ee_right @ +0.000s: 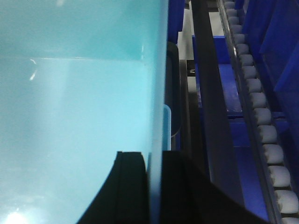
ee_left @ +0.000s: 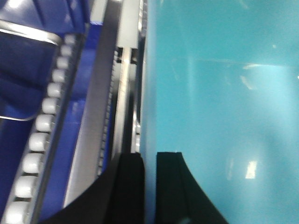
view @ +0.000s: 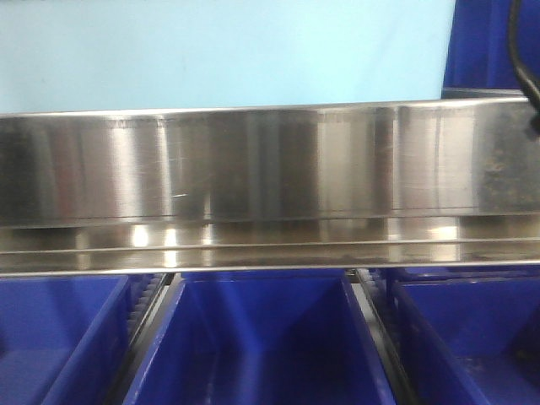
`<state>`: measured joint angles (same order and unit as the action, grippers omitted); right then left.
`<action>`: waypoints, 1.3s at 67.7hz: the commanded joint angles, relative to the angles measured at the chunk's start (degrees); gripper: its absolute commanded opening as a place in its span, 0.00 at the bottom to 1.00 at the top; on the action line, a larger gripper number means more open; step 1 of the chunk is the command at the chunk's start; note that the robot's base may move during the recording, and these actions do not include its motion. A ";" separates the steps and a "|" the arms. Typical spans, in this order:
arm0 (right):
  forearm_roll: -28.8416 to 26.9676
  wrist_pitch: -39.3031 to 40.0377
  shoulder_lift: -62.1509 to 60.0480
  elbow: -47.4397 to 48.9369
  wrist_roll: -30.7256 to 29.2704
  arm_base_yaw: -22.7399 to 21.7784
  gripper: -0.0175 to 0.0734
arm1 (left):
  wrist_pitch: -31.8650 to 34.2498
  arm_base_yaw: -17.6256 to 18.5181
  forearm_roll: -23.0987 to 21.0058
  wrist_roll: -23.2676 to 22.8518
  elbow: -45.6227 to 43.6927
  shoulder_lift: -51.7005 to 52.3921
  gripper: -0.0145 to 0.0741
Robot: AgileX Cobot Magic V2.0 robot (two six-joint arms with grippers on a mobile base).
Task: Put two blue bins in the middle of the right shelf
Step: 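Lower the teal bin onto the shelf behind the steel rail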
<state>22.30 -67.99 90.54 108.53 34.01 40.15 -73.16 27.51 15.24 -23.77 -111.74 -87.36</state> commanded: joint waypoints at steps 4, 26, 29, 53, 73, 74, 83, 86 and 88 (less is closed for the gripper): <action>0.40 2.48 0.12 0.64 0.55 0.40 0.03 | 3.20 -0.50 -5.98 1.23 1.88 0.12 0.04; 0.40 2.42 0.83 -0.73 1.44 0.29 0.03 | 6.97 -0.50 -6.37 1.33 8.65 0.12 0.04; 0.40 2.42 1.17 -0.73 1.44 0.29 0.03 | 7.02 -0.50 -6.49 1.33 8.89 0.12 0.04; 0.53 5.92 2.72 0.75 1.44 0.29 0.03 | 12.57 -0.50 -5.29 1.33 8.19 0.23 0.04; 1.24 3.47 3.18 1.78 1.44 0.29 0.03 | 13.39 -0.50 -5.18 1.33 8.30 0.13 0.04; 1.23 3.65 3.18 1.48 1.60 0.29 0.03 | 13.55 -0.50 -5.21 1.33 8.30 0.13 0.04; 5.02 4.89 2.94 -0.24 4.34 0.41 0.03 | 17.05 -0.50 -4.59 1.33 8.90 0.25 0.04; 5.00 5.05 2.84 -0.78 4.52 0.41 0.03 | 18.43 -0.50 -4.59 1.33 9.95 0.74 0.04; 5.00 5.24 2.81 -0.90 4.56 0.41 0.03 | 20.05 -0.50 -4.59 1.33 10.99 1.16 0.04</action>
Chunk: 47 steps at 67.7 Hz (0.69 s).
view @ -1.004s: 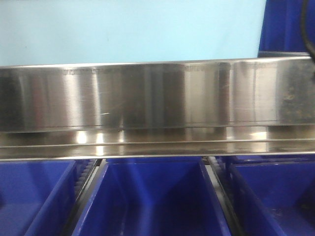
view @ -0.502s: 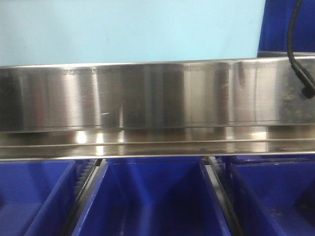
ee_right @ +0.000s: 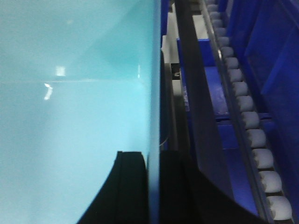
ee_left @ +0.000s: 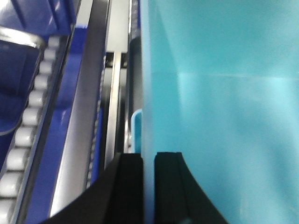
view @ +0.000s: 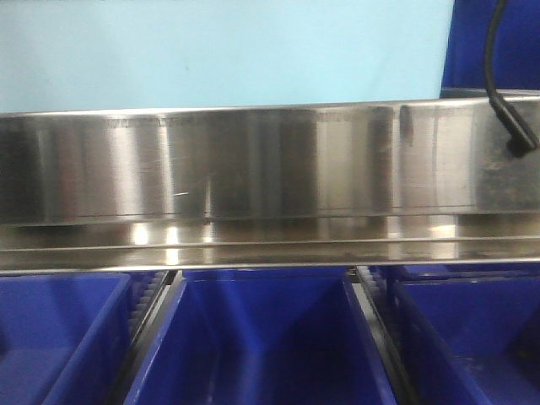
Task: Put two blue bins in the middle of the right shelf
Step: 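Lower the teal bin onto the shelf behind the steel rail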
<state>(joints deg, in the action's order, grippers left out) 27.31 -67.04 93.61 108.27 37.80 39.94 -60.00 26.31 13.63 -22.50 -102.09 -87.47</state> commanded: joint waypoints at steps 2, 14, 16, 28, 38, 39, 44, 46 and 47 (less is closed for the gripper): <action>0.09 4.64 -0.36 -0.64 0.87 0.62 0.03 | 7.77 0.69 -3.23 0.05 2.21 1.77 0.04; 1.87 5.82 -0.71 -0.82 0.87 0.62 0.03 | 14.78 0.69 -3.38 0.05 9.50 4.67 0.04; 2.46 5.81 -0.71 -1.18 0.87 0.62 0.03 | 15.70 0.69 -3.38 0.05 10.01 4.81 0.04; 2.85 10.52 -1.53 -5.17 1.26 0.73 0.03 | 16.38 0.69 -2.43 0.05 11.32 4.96 0.04; 3.13 15.70 -2.32 -9.39 3.15 0.73 0.03 | 18.50 0.69 0.13 0.05 12.00 4.96 0.04; 3.46 15.93 -2.32 -9.75 3.31 0.73 0.03 | 18.80 0.69 0.13 0.05 12.20 4.96 0.04; 4.91 16.38 -2.32 -10.41 4.24 0.73 0.03 | 20.71 0.69 -0.12 0.05 13.20 4.96 0.04; 5.74 16.38 -2.32 -10.54 4.50 0.73 0.03 | 21.61 0.69 -0.44 0.05 13.81 4.96 0.04; 6.08 16.38 -2.32 -10.64 4.64 0.73 0.03 | 22.08 0.69 -0.59 -0.06 14.17 4.96 0.04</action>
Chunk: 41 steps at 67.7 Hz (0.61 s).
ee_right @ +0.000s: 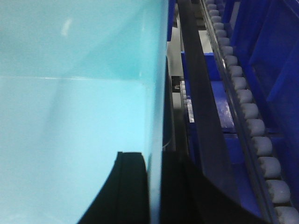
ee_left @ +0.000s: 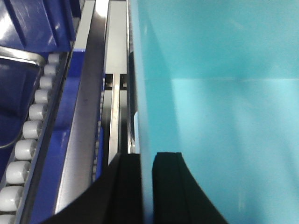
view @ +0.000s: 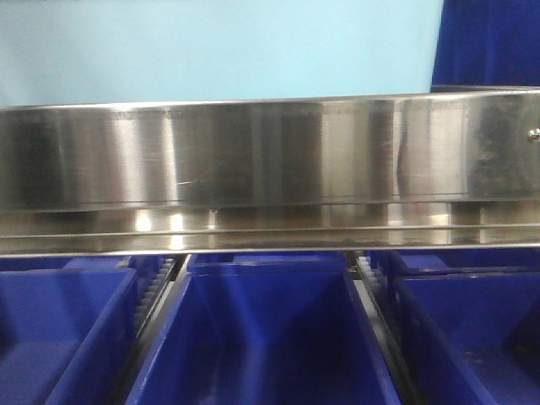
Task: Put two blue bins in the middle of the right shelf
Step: 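Lower the teal bin onto the shelf behind the steel rail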
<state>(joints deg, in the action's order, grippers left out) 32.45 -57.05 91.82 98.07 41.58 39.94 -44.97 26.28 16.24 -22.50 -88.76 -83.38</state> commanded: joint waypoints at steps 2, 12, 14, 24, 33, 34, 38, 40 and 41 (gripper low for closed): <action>1.50 6.51 -0.53 -0.47 0.97 0.73 0.03 | 8.00 0.73 -3.45 -0.06 1.63 0.86 0.04; 3.22 7.16 -0.53 -2.27 2.98 0.73 0.03 | 11.47 0.73 -3.67 -0.06 4.90 0.86 0.04; 3.34 8.06 -0.53 -3.02 3.30 0.73 0.03 | 11.89 0.73 -3.67 -0.06 5.30 0.86 0.04; 3.34 11.76 -0.53 -6.26 5.73 0.73 0.03 | 12.63 0.73 -2.96 -0.06 5.79 0.86 0.04; 3.92 12.54 -0.53 -7.88 7.51 0.73 0.03 | 13.95 0.73 -1.38 -0.06 6.75 0.86 0.04; 4.07 12.54 -0.53 -8.05 7.76 0.73 0.03 | 14.25 0.73 -1.27 -0.06 7.13 0.86 0.04; 4.90 12.54 -0.53 -8.95 8.88 0.73 0.03 | 15.60 0.73 -1.28 -0.06 8.36 0.86 0.04; 5.01 12.82 -0.53 -9.35 8.92 0.73 0.03 | 16.25 0.73 -1.28 -0.06 8.95 0.86 0.04; 5.01 12.97 -0.53 -9.54 8.92 0.73 0.03 | 16.64 0.73 -1.28 -0.06 9.25 0.86 0.04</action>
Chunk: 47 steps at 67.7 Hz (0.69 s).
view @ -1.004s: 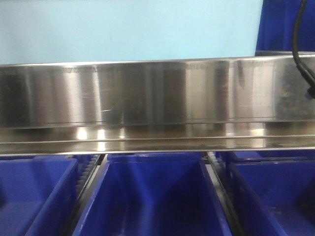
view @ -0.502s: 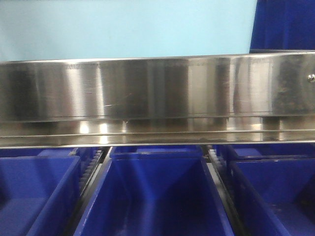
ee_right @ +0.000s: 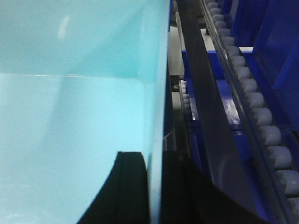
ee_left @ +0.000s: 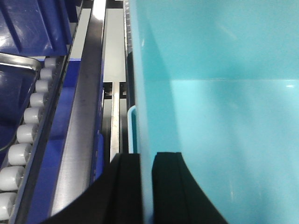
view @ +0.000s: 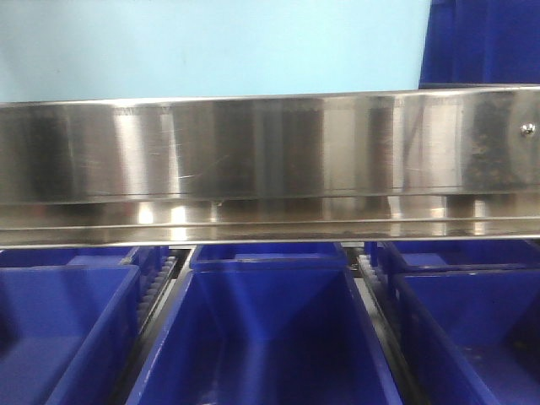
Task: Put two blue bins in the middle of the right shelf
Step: 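Lower the teal bin onto the shelf behind the steel rail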
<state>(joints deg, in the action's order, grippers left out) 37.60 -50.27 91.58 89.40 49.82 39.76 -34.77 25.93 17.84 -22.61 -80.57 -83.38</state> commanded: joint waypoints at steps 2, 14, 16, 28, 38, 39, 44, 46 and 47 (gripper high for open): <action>-0.13 6.62 -0.29 -1.11 0.67 0.91 0.03 | 7.24 1.08 -2.88 0.06 1.66 0.86 0.04; 0.16 6.87 -0.17 -1.63 0.67 0.91 0.03 | 9.80 1.08 -2.88 0.06 2.69 0.76 0.04; 0.16 6.88 -0.17 -1.63 0.67 0.91 0.03 | 9.80 1.08 -2.88 0.06 2.69 0.76 0.04; 0.16 7.01 0.45 -1.63 0.67 0.91 0.03 | 9.80 1.08 -2.88 0.06 2.69 0.41 0.04; 0.16 7.01 1.49 -1.63 0.67 0.81 0.03 | 9.69 1.08 -2.88 0.06 2.69 0.20 0.04; 0.16 7.11 1.53 -1.63 0.67 0.81 0.03 | 9.57 1.08 -2.88 0.06 2.69 0.20 0.04; 0.16 7.09 1.80 -1.63 0.67 0.81 0.03 | 9.31 1.08 -2.88 0.06 2.69 0.20 0.05; 0.16 6.98 1.89 -1.63 0.67 0.81 0.03 | 9.01 1.08 -2.88 0.06 2.69 0.20 0.07; 0.16 6.84 1.89 -1.63 0.67 0.81 0.03 | 8.82 1.08 -2.88 0.06 2.69 0.20 0.08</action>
<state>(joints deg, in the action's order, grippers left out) 38.65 -49.59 92.86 87.51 50.88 39.62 -30.61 25.82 17.88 -22.61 -77.52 -83.67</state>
